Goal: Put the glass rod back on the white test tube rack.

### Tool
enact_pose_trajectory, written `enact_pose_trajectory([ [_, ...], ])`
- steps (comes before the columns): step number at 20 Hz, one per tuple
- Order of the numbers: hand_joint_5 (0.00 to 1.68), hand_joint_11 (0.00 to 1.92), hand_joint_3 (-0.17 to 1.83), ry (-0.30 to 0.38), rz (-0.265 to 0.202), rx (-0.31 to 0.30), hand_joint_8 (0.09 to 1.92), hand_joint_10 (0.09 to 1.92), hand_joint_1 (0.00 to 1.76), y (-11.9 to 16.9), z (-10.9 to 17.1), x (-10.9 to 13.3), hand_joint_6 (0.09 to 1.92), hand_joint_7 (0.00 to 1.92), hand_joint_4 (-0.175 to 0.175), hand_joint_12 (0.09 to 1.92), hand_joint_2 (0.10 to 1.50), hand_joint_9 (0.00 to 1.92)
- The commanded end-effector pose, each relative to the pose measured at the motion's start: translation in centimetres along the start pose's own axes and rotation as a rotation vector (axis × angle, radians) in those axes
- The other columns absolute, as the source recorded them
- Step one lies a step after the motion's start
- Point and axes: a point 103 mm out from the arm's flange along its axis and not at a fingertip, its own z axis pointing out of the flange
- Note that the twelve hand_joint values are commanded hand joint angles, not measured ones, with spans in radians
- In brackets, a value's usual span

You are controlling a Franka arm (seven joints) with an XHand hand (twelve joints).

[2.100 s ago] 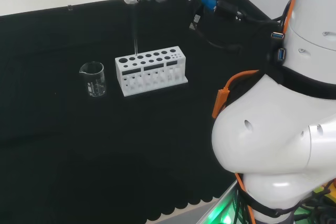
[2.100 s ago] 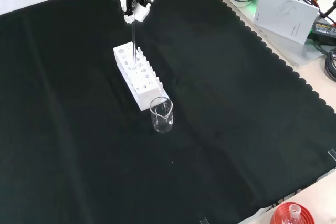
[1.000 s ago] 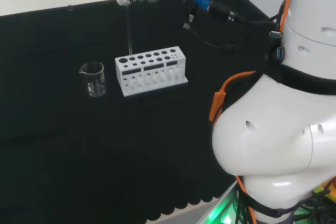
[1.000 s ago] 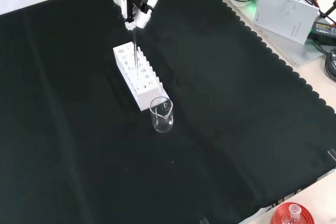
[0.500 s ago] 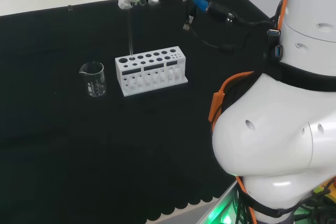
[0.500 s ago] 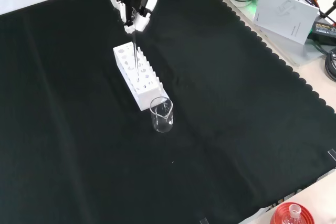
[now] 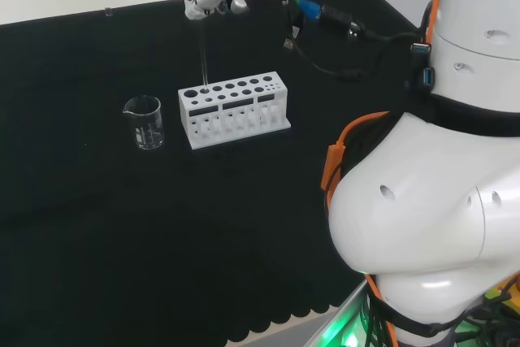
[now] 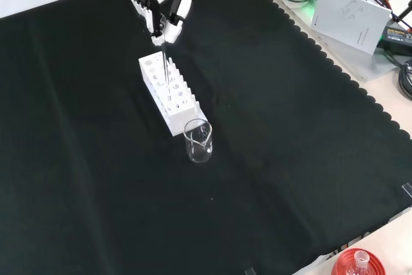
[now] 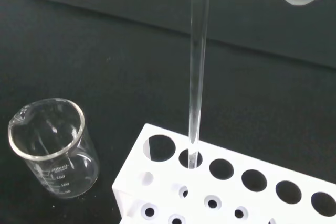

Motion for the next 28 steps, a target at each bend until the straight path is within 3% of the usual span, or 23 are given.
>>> enact_pose_trajectory([
  [1, 1.34, 1.62, -0.17, -0.002, -0.004, 0.013, 0.09, 0.37, 1.33, 0.4, 1.0, 0.3, 0.25, 1.64, -0.175, 0.41, 1.03, 1.65],
  [28, 1.34, 1.62, -0.17, -0.015, -0.044, 0.068, 0.09, 0.37, 1.33, 2.0, 5.0, 0.8, 0.25, 1.64, -0.175, 0.41, 1.03, 1.65],
])
